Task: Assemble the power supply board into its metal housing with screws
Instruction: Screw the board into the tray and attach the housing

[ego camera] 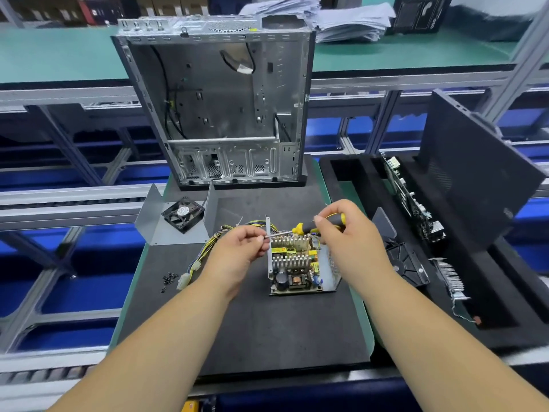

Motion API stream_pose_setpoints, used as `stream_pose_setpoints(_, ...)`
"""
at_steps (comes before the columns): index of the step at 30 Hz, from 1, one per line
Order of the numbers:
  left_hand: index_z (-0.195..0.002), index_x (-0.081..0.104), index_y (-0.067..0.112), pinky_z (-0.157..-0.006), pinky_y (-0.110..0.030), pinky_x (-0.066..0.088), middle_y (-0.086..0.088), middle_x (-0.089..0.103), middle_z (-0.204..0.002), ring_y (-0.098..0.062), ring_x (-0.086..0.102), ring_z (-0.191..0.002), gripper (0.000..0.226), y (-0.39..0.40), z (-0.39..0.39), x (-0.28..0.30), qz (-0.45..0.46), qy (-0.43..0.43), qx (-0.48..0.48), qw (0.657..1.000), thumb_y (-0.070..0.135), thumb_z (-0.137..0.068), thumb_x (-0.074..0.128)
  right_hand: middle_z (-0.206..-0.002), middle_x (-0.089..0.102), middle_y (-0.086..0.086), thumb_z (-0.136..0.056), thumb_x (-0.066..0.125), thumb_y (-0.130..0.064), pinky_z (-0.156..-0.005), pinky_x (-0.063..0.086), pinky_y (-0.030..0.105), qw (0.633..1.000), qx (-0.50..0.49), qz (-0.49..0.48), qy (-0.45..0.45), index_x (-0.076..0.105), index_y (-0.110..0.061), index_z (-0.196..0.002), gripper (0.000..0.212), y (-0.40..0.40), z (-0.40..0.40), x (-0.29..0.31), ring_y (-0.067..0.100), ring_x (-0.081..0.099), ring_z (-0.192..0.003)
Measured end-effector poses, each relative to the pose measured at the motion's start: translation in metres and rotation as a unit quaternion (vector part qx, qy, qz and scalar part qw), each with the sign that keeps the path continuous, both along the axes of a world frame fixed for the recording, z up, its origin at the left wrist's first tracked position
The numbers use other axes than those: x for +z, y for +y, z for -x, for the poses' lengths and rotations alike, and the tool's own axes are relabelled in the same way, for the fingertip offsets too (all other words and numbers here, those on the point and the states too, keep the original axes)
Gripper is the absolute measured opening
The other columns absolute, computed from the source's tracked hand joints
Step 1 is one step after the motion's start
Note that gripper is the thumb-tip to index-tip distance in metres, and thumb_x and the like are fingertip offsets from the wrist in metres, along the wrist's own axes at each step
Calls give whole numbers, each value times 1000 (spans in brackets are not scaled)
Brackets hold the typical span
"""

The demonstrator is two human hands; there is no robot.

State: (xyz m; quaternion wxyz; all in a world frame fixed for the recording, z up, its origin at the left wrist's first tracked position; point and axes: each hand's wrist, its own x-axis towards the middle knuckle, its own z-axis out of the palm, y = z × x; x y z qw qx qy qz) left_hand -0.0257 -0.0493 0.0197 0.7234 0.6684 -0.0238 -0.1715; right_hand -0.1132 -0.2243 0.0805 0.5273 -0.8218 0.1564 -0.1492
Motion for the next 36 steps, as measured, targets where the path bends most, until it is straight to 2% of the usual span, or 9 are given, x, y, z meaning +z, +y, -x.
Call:
stream_pose_setpoints(4, -91, 64, 11, -69, -15, 52, -5, 68, -84, -4, 63, -70, 24, -2, -3, 3, -1, -41, 5, 999, -6, -97, 48, -65, 66, -13, -92, 62, -29, -47, 43, 15, 998, -31, -43, -25, 59, -28, -82, 10, 0, 0, 0, 9, 52, -52)
stream_pose_setpoints(10, -88, 68, 21, -89, -28, 51, 7, 68, -85, -5, 59, -77, 38, -5, 0, -4, -44, -70, -12, 997, -4, -97, 41, -65, 65, -5, -89, 64, -33, -61, 50, 37, 998, -43, -49, -23, 61, -29, -81, 9, -2, 2, -4, 11, 54, -55)
stream_pose_setpoints(13, -86, 68, 23, -88, -30, 49, 7, 67, -85, -7, 57, -79, 41, -7, 2, -6, -44, -72, -22, 996, -5, -96, 41, -65, 64, -3, -89, 63, -33, -62, 49, 38, 998, -39, -40, -22, 61, -30, -80, 10, -4, 4, -3, 11, 53, -54)
stream_pose_setpoints(19, -99, 69, 31, -94, -24, 44, 8, 69, -106, -6, 60, -103, 33, -6, 6, -10, -66, -118, -96, 986, 4, -93, 50, -64, 64, 1, -89, 62, -29, -54, 42, 26, 999, -31, -11, -10, 59, -30, -76, 13, -14, 11, -1, 8, 49, -53)
stream_pose_setpoints(23, -101, 68, 32, -91, -18, 42, 15, 69, -109, -2, 59, -108, 31, 2, 8, -18, -56, -120, -24, 991, 7, -95, 51, -65, 69, -7, -87, 57, -19, -47, 35, 16, 1000, -5, 16, -6, 55, -25, -74, 14, -19, 18, 6, 1, 42, -48)
stream_pose_setpoints(25, -98, 66, 34, -89, -12, 41, 19, 67, -107, -1, 58, -108, 33, 10, 6, -26, -101, -114, 7, 988, 6, -95, 49, -63, 67, -16, -85, 56, -17, -43, 32, 14, 998, 18, 52, 4, 54, -24, -74, 14, -20, 20, 6, 3, 39, -45)
stream_pose_setpoints(28, -101, 63, 33, -78, 0, 36, 18, 64, -110, -1, 57, -105, 39, 21, 8, -47, -208, -112, -25, 971, -1, -93, 47, -66, 67, -20, -84, 57, -21, -42, 34, 19, 991, 57, 115, 37, 52, -27, -74, 12, -15, 21, 2, 6, 39, -43)
stream_pose_setpoints(32, -128, 57, 17, -105, -11, 24, 2, 53, -133, -13, 44, -128, 53, 27, 19, -77, -329, -159, -148, 919, -11, -84, 49, -74, 69, -7, -87, 57, -30, -53, 46, 32, 972, 118, 184, 91, 50, -30, -80, 10, -2, 15, -8, 13, 50, -52)
stream_pose_setpoints(36, -140, 45, 18, -115, -20, 17, 1, 43, -145, -14, 30, -140, 63, 32, 24, -91, -368, -228, -178, 884, 3, -80, 60, -73, 63, -6, -90, 57, -33, -61, 47, 33, 944, 160, 271, 104, 50, -28, -86, 9, 12, 5, -11, 15, 53, -66)
